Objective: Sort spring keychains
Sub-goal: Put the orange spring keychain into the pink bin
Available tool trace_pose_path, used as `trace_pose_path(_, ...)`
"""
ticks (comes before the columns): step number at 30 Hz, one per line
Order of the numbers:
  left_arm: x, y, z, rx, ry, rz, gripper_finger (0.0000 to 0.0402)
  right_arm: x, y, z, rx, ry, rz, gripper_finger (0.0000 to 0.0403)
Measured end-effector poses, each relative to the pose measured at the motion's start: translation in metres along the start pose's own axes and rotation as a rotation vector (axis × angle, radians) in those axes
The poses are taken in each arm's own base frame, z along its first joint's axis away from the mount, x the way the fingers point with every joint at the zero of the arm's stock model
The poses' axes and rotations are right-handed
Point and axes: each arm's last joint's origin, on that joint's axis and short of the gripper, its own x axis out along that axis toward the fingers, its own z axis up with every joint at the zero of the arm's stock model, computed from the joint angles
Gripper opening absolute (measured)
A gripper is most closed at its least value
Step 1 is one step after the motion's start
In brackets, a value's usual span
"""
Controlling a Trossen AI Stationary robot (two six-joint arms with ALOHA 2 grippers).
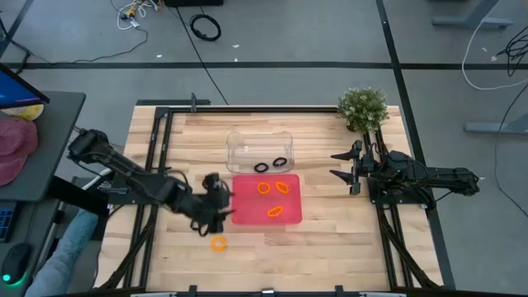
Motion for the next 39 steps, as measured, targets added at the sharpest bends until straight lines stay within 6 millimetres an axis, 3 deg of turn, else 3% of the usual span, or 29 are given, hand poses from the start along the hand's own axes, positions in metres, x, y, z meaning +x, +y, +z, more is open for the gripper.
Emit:
trace_pose_path(4, -0.001, -0.03, -0.01, -0.009, 0.074, -0.108, 0.0234, 0.0, 0.0, 0.0, 0.0, 0.001, 0.0, 0.0247)
trace_pose_path(9, 0.014, -0.057, -0.031, -0.023, 0.197, -0.178, 0.0233, 0.0, 0.0, 0.0, 0.0, 0.0, 0.0, 0.0247)
trace_pose_path(17, 0.045, -0.076, -0.06, -0.209, 0.423, -0.189, 0.0233, 0.0, 0.0, 0.0, 0.0, 0.001, 0.0, 0.0247)
trace_pose_path(27, 0.085, -0.092, -0.1, -0.355, 0.626, -0.052, 0.0233, 0.0, 0.0, 0.0, 0.0, 0.0, 0.0, 0.0247)
trace_pose_path(33, 0.079, -0.1, -0.104, -0.42, 0.578, 0.01, 0.0213, 0.0, 0.0, 0.0, 0.0, 0.001, 0.0, 0.0247)
trace_pose_path(39, 0.062, -0.125, -0.093, -0.378, 0.525, -0.022, 0.0181, 0.0, 0.0, 0.0, 0.0, 0.001, 0.0, 0.0247)
